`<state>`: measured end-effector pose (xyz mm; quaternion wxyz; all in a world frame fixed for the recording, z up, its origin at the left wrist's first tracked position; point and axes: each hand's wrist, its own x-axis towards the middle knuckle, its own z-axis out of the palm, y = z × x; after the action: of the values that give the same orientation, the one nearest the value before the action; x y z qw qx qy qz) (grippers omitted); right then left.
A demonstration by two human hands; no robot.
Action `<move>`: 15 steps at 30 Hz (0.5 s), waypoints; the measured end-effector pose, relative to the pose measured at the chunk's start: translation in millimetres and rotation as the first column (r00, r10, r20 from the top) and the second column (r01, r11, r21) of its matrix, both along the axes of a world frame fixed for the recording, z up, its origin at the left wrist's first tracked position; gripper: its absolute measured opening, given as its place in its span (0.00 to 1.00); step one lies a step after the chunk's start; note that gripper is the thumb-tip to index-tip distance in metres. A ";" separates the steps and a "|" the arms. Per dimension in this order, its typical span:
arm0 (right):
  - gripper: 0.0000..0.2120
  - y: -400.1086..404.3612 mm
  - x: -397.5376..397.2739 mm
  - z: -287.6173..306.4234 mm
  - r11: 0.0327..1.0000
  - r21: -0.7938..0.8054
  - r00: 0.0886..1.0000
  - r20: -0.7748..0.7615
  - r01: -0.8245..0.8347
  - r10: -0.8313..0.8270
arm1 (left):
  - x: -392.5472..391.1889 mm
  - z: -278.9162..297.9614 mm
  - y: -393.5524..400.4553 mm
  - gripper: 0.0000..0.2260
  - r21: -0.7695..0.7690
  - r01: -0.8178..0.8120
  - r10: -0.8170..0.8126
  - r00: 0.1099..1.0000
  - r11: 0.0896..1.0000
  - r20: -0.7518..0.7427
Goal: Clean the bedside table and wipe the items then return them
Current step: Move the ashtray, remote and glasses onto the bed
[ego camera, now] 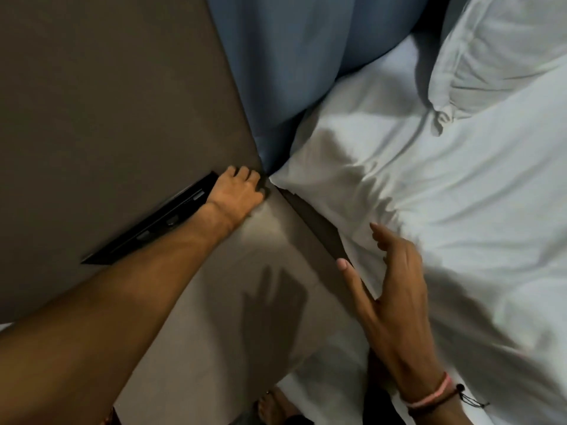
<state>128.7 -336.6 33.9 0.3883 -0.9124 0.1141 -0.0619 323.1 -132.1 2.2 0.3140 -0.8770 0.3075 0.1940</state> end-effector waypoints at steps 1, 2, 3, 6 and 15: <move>0.27 -4.1 -2.3 -3.3 1.000 0.002 1.000 -0.007 0.003 -0.003 | 2.4 -1.9 0.1 0.17 -0.001 -0.003 0.003 1.000 1.000 -0.012; 0.27 -9.4 -4.4 -6.0 1.000 -0.002 1.000 -0.013 0.011 -0.011 | 3.4 -2.9 0.2 0.17 -0.006 -0.008 0.007 1.000 1.000 -0.015; 0.27 -14.8 -5.8 -7.4 1.000 -0.020 1.000 -0.019 0.022 -0.023 | 3.4 -1.2 0.4 0.18 -0.008 -0.017 0.017 1.000 1.000 -0.012; 0.28 -32.3 -6.7 -6.0 0.995 -0.081 0.998 -0.017 0.061 -0.063 | -2.8 12.2 -0.8 0.25 -0.092 -0.095 0.095 0.995 0.991 -0.003; 0.34 -73.2 3.1 23.3 0.949 -0.182 0.963 0.123 0.259 -0.239 | -60.9 88.9 -62.8 0.29 -0.894 -0.181 0.490 0.870 0.411 0.049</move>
<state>131.8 -409.7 57.2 0.2907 -0.9202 0.2024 -0.1667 262.2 -194.9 91.1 -0.1744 -0.9745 0.1251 -0.0653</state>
